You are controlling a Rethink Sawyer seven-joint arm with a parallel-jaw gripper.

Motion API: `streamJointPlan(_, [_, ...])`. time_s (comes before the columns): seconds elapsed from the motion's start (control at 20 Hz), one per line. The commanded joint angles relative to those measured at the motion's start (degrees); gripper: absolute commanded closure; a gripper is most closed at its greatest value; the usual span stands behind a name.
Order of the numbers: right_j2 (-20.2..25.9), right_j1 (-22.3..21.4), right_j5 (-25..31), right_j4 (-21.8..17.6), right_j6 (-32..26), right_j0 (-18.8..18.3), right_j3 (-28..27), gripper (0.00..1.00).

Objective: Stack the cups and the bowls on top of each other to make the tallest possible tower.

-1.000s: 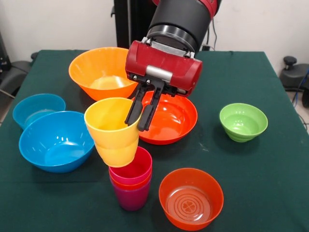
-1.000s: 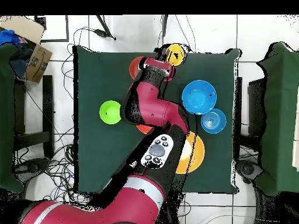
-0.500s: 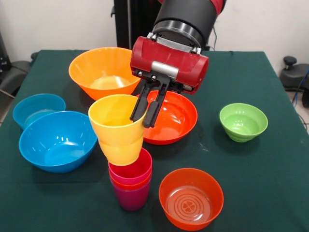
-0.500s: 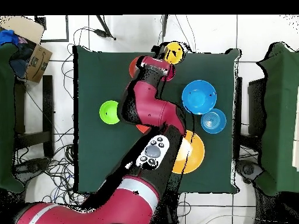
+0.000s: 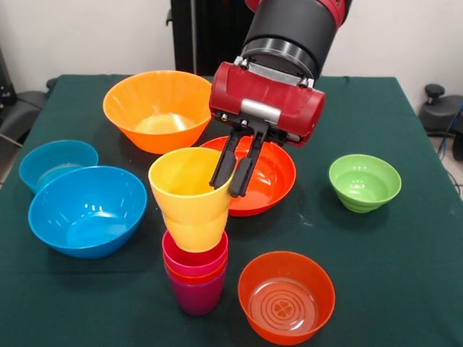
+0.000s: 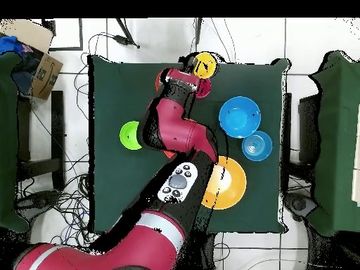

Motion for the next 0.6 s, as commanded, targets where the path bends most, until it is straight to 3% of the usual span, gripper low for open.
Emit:
streamJointPlan(0.05, [3.8,2.7,0.6,2.0,6.9,1.1,0.8,1.0])
streamJointPlan(0.6, [3.4,4.9,0.0,2.4,6.7,1.4,0.5,1.0])
